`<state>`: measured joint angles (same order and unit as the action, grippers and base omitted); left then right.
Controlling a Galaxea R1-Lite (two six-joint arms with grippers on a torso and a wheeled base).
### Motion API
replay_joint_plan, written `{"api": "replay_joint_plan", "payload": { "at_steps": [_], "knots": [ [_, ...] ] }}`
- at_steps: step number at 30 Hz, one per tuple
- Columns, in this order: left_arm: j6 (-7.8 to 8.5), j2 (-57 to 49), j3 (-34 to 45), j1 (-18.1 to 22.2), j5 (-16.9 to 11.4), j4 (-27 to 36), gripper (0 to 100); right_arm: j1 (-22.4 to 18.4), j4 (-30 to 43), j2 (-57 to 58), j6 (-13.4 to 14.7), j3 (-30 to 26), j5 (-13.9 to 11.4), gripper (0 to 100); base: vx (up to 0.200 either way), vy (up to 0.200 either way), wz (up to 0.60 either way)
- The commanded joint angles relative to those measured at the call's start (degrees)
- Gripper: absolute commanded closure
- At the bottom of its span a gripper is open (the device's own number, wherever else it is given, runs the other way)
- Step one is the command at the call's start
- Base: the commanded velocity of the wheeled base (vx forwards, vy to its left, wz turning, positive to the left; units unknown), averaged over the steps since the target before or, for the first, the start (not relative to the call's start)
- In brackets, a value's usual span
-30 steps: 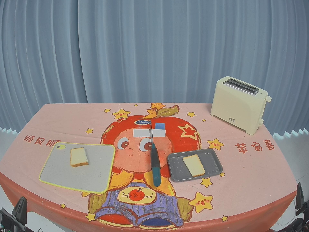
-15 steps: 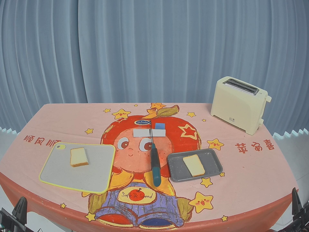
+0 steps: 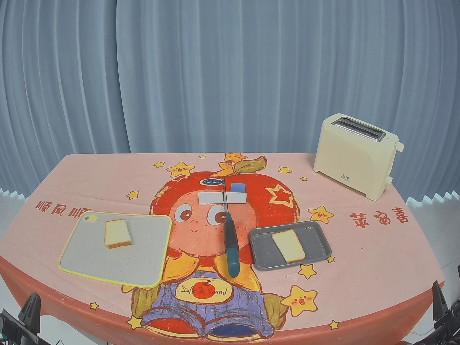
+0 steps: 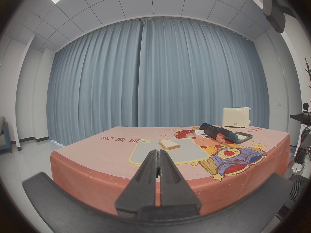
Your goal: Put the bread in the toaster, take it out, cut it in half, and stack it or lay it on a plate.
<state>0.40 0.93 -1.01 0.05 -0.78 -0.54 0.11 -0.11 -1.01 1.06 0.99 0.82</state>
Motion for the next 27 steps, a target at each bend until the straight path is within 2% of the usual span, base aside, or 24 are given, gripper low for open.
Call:
{"api": "replay_joint_plan", "payload": {
  "at_steps": [1, 6, 27],
  "knots": [
    [0.04, -0.6, 1.0, 0.0, 0.0, 0.1, 100, 0.1, -0.1, 1.0, 0.2, -1.0, 0.0, 0, 0.000, 0.000, 0.00],
    [0.04, -0.5, 1.0, 0.0, -0.1, 0.1, 100, 0.1, -0.2, 1.0, 1.0, -1.0, 0.2, 0, 0.000, 0.000, 0.00],
    [0.04, -0.5, 1.0, 0.0, -0.1, 0.1, 100, 0.0, -0.2, 1.0, 1.0, -1.0, -0.1, 0, 0.000, 0.000, 0.00]
  ]
}}
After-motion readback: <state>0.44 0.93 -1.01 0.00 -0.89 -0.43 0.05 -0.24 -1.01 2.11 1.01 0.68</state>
